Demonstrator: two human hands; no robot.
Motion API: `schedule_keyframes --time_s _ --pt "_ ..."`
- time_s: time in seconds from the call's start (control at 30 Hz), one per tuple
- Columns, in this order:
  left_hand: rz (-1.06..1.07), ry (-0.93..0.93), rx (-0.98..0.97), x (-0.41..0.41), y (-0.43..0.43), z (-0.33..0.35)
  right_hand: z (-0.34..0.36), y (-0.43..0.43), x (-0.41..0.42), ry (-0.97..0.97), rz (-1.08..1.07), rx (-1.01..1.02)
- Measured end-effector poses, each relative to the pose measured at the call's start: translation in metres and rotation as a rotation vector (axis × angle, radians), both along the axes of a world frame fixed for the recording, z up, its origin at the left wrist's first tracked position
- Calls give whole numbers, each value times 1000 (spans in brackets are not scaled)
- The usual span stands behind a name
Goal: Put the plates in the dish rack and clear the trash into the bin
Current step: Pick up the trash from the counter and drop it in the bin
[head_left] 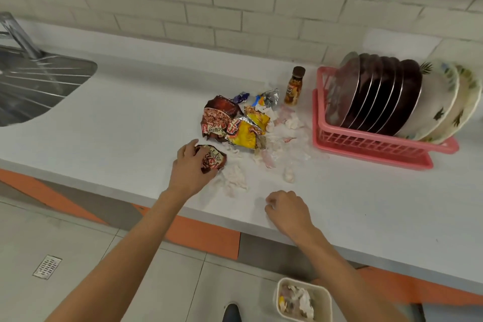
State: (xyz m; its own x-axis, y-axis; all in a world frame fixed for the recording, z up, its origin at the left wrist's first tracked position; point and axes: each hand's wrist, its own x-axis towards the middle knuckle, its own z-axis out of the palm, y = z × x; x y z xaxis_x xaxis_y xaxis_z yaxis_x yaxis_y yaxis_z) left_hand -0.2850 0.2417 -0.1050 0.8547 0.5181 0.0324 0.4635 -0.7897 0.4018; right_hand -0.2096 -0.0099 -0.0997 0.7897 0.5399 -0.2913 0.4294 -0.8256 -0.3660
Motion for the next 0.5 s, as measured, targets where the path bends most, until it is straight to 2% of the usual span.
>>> schedule_keyframes --time_s 0.1,0.3,0.4,0.5 --pt "1 20 -12 10 3 -18 -1 5 3 12 -37 4" --pt "24 -60 -3 17 15 -18 0 13 4 38 -37 -36" --pt "50 -174 -64 15 23 -6 4 12 9 79 -13 -51" --pt "113 -347 -253 12 28 15 14 16 13 142 29 -23"
